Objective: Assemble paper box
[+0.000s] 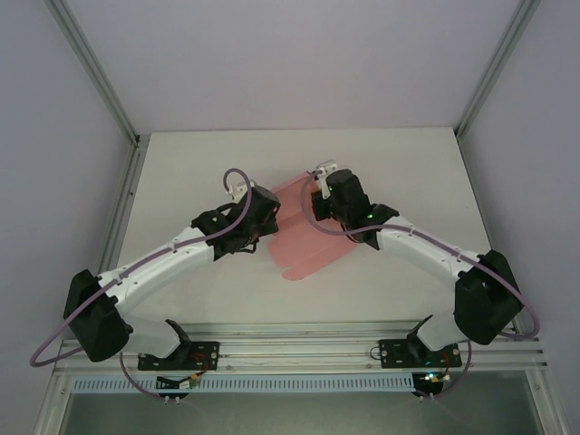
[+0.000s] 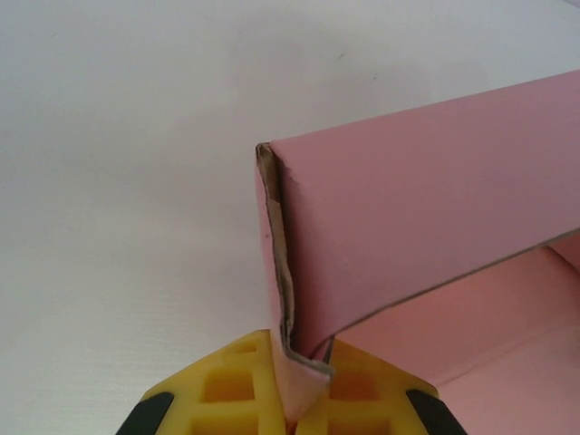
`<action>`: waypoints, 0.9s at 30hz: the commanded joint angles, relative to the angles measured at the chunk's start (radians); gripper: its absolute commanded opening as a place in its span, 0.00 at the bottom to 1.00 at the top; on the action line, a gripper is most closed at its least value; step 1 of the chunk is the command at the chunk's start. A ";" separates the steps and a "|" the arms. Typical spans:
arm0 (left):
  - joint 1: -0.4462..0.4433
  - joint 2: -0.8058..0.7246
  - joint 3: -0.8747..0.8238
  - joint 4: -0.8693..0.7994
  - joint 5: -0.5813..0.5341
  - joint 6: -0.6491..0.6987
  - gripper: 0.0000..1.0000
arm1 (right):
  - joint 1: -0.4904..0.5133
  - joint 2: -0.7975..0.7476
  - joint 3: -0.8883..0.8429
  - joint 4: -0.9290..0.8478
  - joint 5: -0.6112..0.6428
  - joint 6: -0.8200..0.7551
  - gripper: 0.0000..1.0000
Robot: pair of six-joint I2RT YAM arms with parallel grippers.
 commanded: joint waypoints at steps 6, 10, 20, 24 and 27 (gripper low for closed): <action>-0.020 0.082 0.091 -0.161 -0.063 -0.041 0.00 | 0.016 0.065 0.081 -0.075 0.534 0.150 0.03; -0.027 0.095 0.100 -0.156 -0.054 -0.053 0.00 | 0.031 0.099 0.105 -0.128 0.662 0.225 0.03; 0.037 0.110 0.061 -0.069 0.030 0.038 0.00 | 0.031 -0.060 0.032 -0.075 0.109 0.141 0.51; 0.106 0.136 0.054 -0.043 0.140 0.131 0.00 | 0.031 -0.206 0.007 -0.121 -0.072 0.166 0.78; 0.130 0.157 0.083 -0.075 0.155 0.242 0.00 | 0.029 -0.338 -0.043 -0.113 -0.163 0.183 0.97</action>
